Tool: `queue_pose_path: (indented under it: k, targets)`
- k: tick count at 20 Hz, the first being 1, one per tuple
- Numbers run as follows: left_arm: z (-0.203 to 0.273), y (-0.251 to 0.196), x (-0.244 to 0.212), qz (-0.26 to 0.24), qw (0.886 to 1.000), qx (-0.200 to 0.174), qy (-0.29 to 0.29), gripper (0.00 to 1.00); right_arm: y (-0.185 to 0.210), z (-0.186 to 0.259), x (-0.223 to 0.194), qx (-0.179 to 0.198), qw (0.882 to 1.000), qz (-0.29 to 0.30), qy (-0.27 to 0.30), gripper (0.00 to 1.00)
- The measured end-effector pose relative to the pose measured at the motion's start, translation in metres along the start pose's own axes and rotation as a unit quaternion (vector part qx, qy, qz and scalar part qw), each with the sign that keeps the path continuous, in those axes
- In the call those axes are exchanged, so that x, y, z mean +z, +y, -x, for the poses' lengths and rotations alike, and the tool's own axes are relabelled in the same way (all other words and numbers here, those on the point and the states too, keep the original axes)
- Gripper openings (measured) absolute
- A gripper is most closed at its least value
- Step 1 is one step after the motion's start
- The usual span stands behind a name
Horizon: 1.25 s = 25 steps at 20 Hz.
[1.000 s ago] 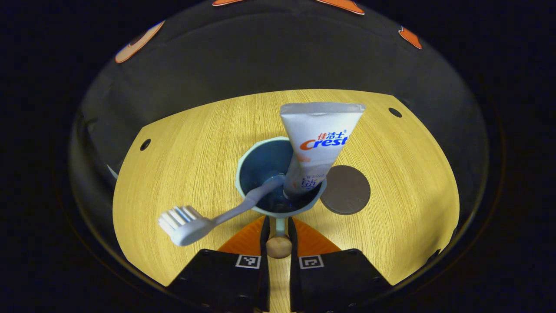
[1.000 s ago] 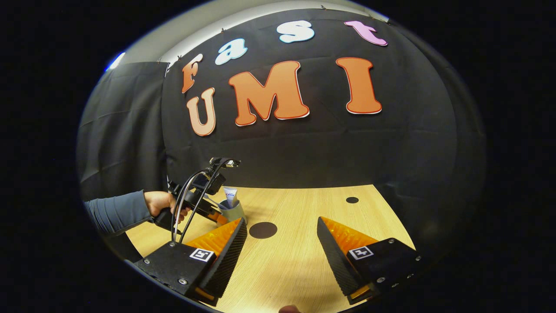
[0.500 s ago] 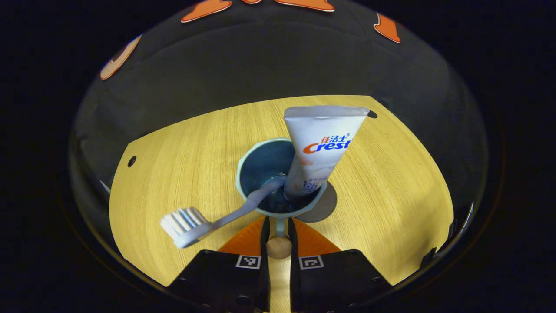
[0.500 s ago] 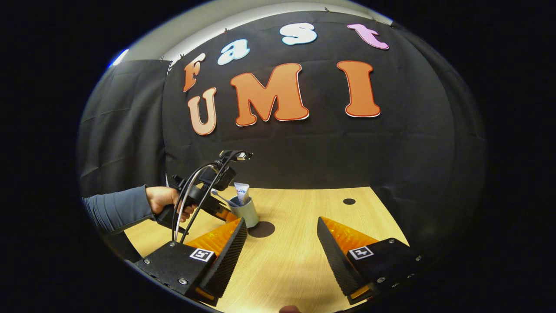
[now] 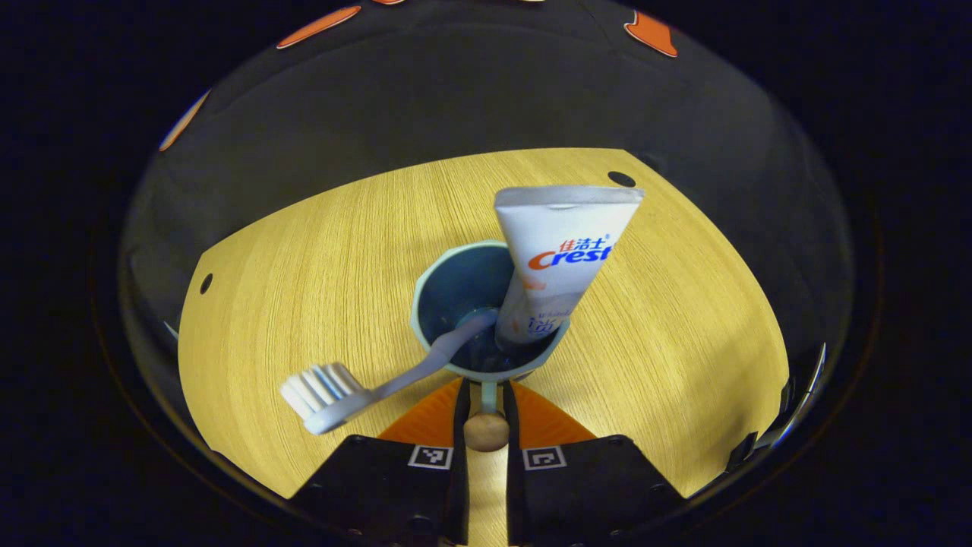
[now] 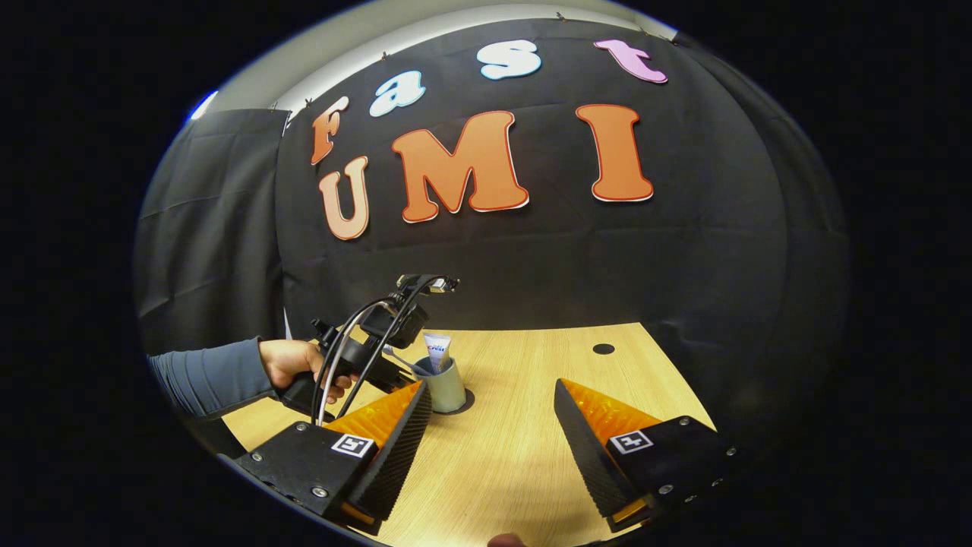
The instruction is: Put the toothbrush and toothpaste on the desktop into the cup, then pick up the cup and place it on the coaster on the desktop.
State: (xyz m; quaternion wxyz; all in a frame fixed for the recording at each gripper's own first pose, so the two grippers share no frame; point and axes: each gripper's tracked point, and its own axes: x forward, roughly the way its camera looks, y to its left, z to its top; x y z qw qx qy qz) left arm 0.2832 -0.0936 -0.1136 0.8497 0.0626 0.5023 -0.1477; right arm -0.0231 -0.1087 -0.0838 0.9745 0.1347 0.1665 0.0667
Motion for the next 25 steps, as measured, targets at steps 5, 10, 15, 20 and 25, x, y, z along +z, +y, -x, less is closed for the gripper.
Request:
queue_pose_path:
  k: [5,10,15,20,25]
  targets:
    - [0.012,0.016,-0.001,-0.008,0.998,0.0,-0.055,0.56,0.006,-0.004,0.005,-0.012,1.0,0.011,-0.009,0.97]
    - [0.043,0.022,-0.006,-0.04,0.99,0.014,-0.133,1.0,0.03,-0.006,0.017,-0.009,1.0,0.006,-0.029,0.97]
    - [0.079,0.028,-0.009,-0.036,0.976,0.026,-0.212,0.99,0.052,-0.015,0.028,-0.025,0.998,0.032,-0.049,0.97]
    - [0.132,0.089,-0.015,0.008,0.947,0.101,-0.305,0.99,0.07,-0.017,0.043,-0.031,0.994,0.049,-0.089,0.97]
    - [0.179,0.129,-0.021,-0.004,0.913,0.163,-0.373,0.99,0.085,-0.022,0.056,-0.022,0.989,0.048,-0.14,0.97]
